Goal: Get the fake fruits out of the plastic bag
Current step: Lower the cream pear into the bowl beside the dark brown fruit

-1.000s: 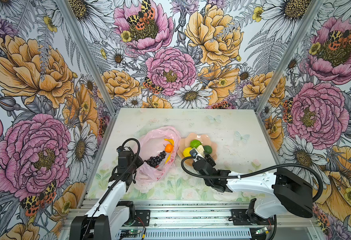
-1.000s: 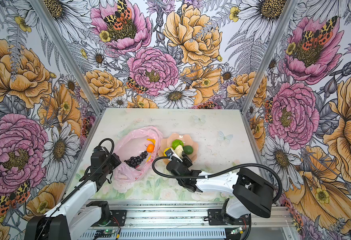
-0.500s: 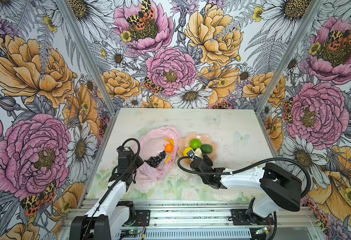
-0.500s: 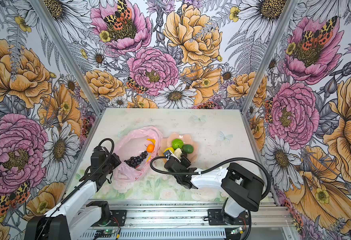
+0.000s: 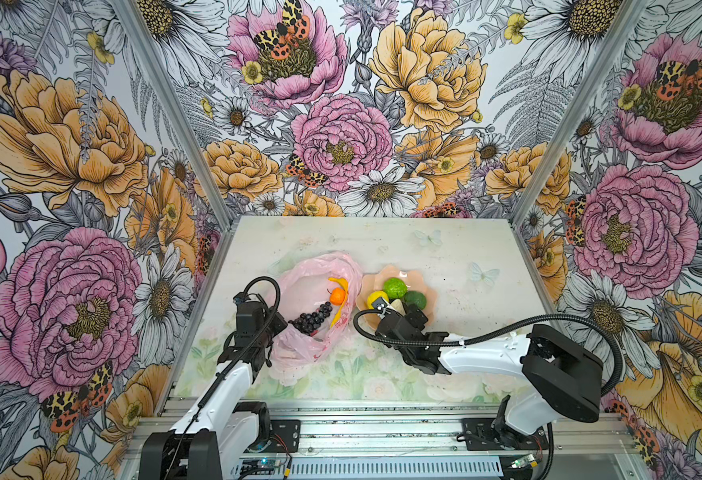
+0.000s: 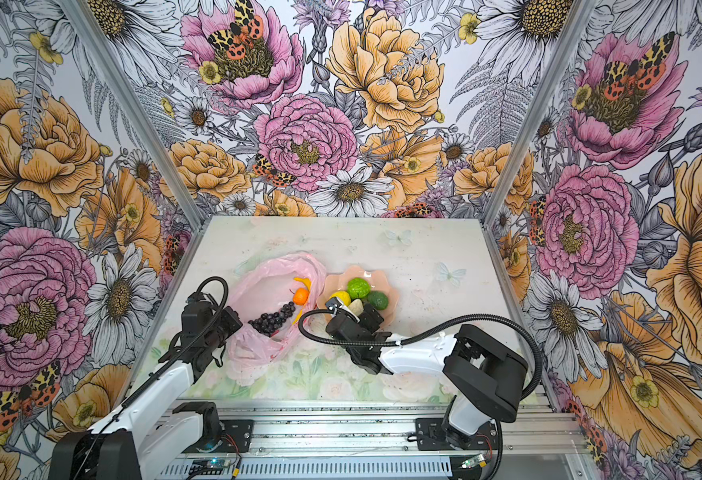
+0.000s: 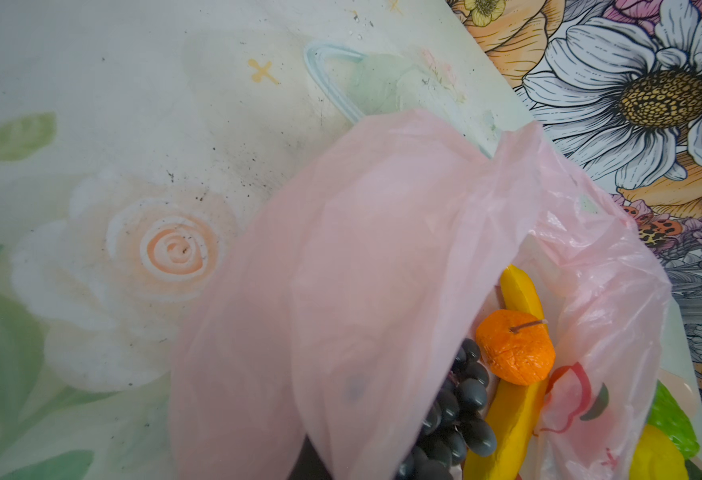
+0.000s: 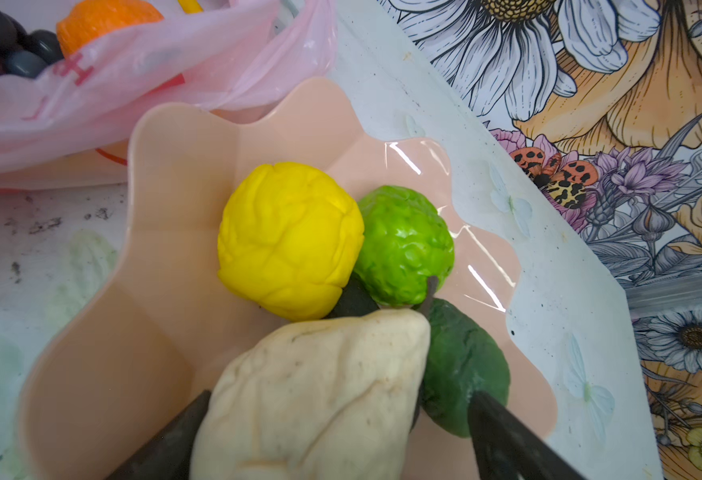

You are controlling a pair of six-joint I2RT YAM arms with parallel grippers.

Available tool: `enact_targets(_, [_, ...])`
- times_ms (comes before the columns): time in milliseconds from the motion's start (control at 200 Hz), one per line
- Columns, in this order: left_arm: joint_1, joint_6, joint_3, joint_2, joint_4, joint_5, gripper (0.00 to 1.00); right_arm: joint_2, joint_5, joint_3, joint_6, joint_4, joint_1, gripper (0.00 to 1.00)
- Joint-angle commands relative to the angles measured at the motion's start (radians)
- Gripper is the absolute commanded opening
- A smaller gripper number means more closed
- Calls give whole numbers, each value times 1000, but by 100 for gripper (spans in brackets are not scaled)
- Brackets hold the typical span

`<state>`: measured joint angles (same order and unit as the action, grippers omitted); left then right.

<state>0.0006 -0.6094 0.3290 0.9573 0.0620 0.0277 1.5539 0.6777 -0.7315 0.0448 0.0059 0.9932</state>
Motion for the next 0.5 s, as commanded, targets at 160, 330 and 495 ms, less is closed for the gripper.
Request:
enact_targets(160, [1,23,0,-8,-22,-1,0,-186,-87,-31,70,-90,-36,99])
enact_targets(330, [1,21,0,-7,-23,0,0,-305,-234,10,146,-107,-119,96])
enact_targets(495, [1,22,0,-8,-22,2,0,-327,-331,27,177,-156,-172,92])
